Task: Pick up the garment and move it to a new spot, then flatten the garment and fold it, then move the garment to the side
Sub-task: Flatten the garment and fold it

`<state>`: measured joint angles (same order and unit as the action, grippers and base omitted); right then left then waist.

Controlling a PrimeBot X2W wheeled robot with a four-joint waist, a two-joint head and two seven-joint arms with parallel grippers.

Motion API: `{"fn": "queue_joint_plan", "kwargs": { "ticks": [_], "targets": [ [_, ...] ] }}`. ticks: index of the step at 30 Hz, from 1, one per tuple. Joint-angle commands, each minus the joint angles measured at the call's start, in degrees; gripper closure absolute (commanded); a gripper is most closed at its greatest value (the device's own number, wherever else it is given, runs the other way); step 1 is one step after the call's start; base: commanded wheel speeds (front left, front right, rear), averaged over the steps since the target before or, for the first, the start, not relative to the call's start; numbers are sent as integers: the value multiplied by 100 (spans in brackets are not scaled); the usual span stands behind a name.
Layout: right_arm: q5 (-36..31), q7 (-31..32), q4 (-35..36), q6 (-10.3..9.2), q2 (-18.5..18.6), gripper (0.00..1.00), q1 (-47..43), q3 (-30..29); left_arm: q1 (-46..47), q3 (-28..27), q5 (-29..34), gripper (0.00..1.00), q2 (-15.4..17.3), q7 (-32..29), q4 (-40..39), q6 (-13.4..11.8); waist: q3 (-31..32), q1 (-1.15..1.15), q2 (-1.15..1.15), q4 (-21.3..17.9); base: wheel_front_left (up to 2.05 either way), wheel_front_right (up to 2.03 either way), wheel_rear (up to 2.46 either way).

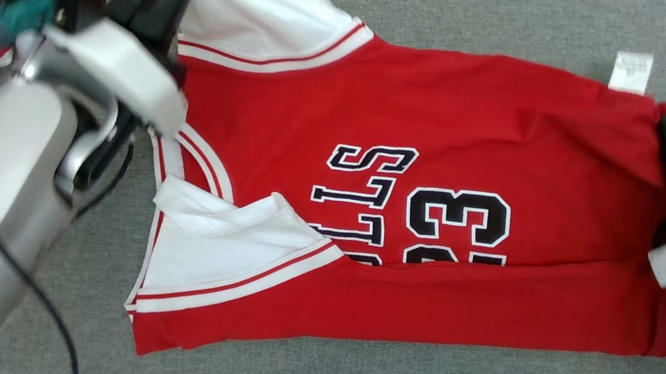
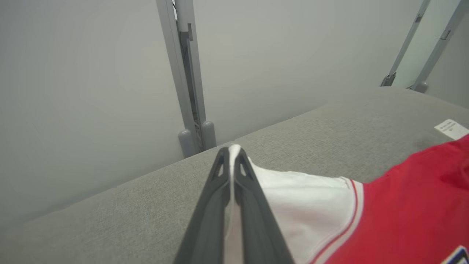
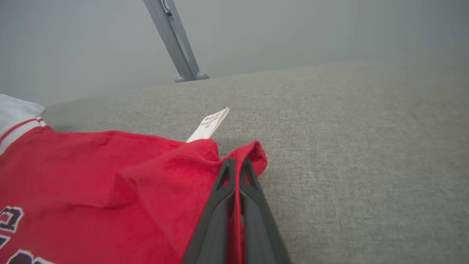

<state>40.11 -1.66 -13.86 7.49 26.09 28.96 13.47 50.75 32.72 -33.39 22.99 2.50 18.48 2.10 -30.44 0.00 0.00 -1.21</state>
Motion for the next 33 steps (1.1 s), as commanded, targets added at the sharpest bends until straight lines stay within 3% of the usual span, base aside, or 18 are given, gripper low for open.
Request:
{"fn": "queue_joint_plan", "kwargs": {
  "ticks": [1, 8, 14, 20, 28, 29, 30, 31, 32, 33],
  "targets": [
    [60, 70, 178, 0, 161, 100, -266, -80, -371, -77, -76, 100, 184, -36, -538, -175, 53, 0, 0, 33, 0, 0, 0],
    [-334, 70, 655, 0, 427, 100, -1079, -326, -2088, -314, -377, 100, 735, -168, -2643, -873, 252, 0, 0, 90, 0, 0, 0],
    [-1155, -432, 850, 0, 209, 100, -1339, -654, -3179, -374, -499, 100, 1068, -313, -3732, -1341, 415, 0, 0, 137, 0, 0, 0],
    [-1512, -549, 817, 0, -33, 100, -1682, -644, -3933, -319, -735, 100, 1068, -369, -4188, -1640, 547, 0, 0, 194, 0, 0, 0],
    [-1482, -686, 752, 0, -261, 100, -2114, -595, -4444, -191, -1031, 100, 930, -398, -4057, -1756, 638, 0, 0, 221, 0, 0, 0],
    [-1456, -678, 739, 0, -311, 95, -2168, -582, -4464, -184, -1083, 100, 906, -397, -3993, -1733, 648, 0, 0, 221, 0, 0, 0],
    [-1415, -680, 732, 1, -353, 73, -2233, -566, -4485, -185, -1104, 93, 876, -386, -3910, -1727, 662, 0, 0, 218, 0, 0, 0],
    [-1365, -686, 701, 0, -413, 59, -2285, -607, -4501, -194, -1150, 26, 815, -340, -3840, -1716, 678, 0, 0, 215, 0, 0, 0],
    [-1339, -701, 679, 0, -450, 0, -2343, -635, -4515, -170, -1216, 0, 766, -354, -3754, -1666, 708, 0, 0, 212, 0, 0, 0],
    [-1308, -741, 655, 0, -496, 0, -2391, -690, -4530, -162, -1219, 0, 769, -341, -3660, -1654, 738, 0, 0, 205, 0, 0, 0]
  ]
}}
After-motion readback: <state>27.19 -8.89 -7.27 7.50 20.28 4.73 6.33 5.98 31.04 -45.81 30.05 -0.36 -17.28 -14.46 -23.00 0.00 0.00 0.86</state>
